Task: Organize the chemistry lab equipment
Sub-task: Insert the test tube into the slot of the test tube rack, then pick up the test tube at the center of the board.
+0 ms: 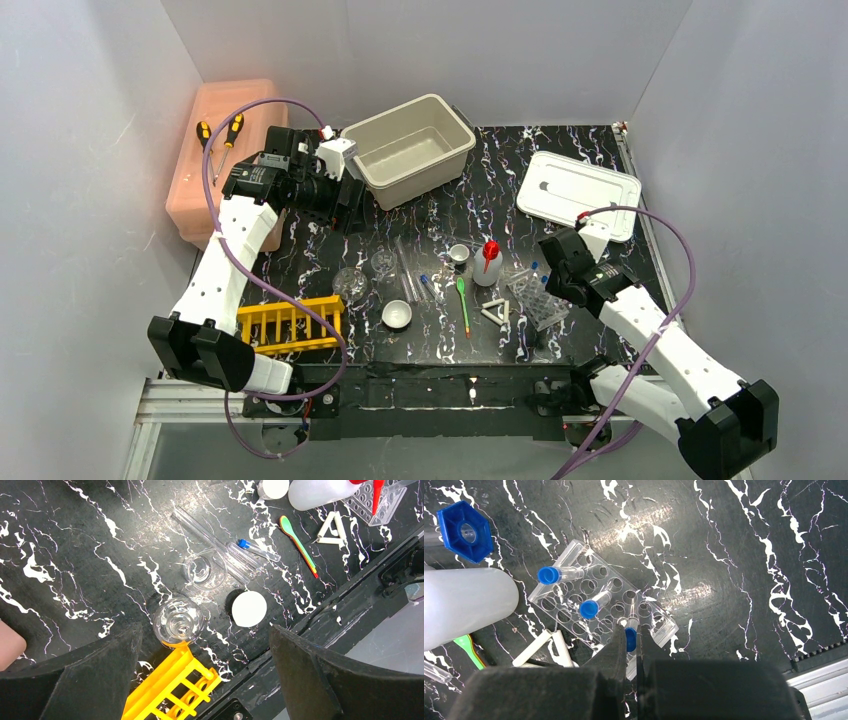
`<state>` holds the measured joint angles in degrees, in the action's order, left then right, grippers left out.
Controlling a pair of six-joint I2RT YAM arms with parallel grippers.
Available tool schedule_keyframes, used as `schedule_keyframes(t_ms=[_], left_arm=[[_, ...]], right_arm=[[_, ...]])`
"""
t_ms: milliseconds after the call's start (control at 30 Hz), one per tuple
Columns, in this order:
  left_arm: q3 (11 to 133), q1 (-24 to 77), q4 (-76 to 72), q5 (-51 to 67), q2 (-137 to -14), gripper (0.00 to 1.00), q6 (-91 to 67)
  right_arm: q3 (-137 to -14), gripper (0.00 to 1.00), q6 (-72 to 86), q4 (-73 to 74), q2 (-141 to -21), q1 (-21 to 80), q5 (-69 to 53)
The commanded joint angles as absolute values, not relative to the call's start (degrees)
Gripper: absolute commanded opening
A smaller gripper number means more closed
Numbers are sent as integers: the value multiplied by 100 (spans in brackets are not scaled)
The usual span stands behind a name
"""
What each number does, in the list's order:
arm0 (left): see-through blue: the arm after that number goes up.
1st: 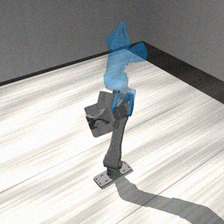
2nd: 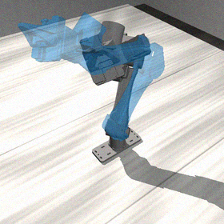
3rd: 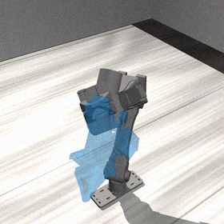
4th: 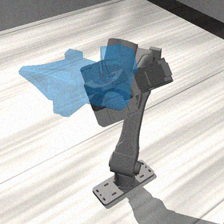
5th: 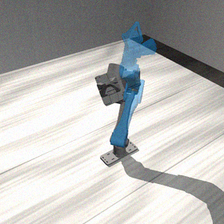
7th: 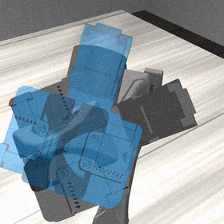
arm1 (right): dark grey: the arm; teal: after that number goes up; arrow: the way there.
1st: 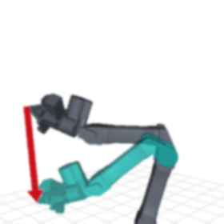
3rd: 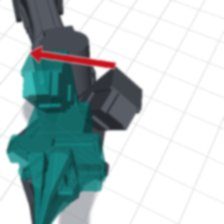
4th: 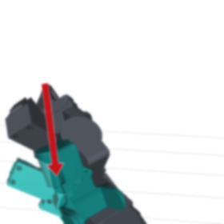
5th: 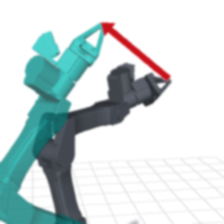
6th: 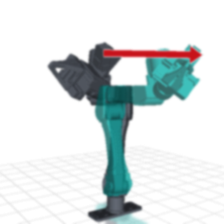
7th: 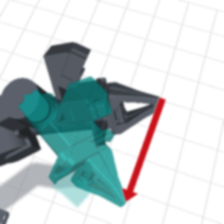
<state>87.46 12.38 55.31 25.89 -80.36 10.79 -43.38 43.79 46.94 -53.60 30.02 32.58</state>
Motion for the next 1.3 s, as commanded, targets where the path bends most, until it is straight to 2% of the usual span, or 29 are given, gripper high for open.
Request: schedule_keyframes(t_ms=[0,533,600,700,900,1000,1033,1100,1200,1267], left_arm=[[8744,1213,5567,2589,-7874,98,1160],[8763,1213,5563,2541,-7883,98,1228],[8764,1213,5564,2539,-7899,98,1236],[8795,1213,5562,2540,-7919,98,1254],[8834,1213,5564,2503,-7911,98,1259],[8850,1214,5564,2505,-7910,98,1250],[8844,1213,5563,2504,-7902,98,1248],[8869,1208,5565,2445,-7928,98,1207],[8879,1174,5568,2416,-7895,98,1174],[8882,1135,5564,2419,-7884,98,1133]], right_arm=[[-4351,1,4562,4841,-5359,2995,3345],[-4157,1,4772,4741,-5563,3178,3383],[-4166,9,4799,4771,-5562,3213,3384],[-4187,30,4808,4795,-5546,3239,3363],[-4532,45,4648,4934,-5443,3243,3384],[-5020,46,4274,4984,-5463,3248,3383],[-5383,46,4079,4901,-5566,3248,3246],[-6294,44,3426,4369,-6499,3597,2405],[-7369,43,2865,4074,-7724,4627,2479],[-8138,44,2327,3902,-8771,5030,1858]])
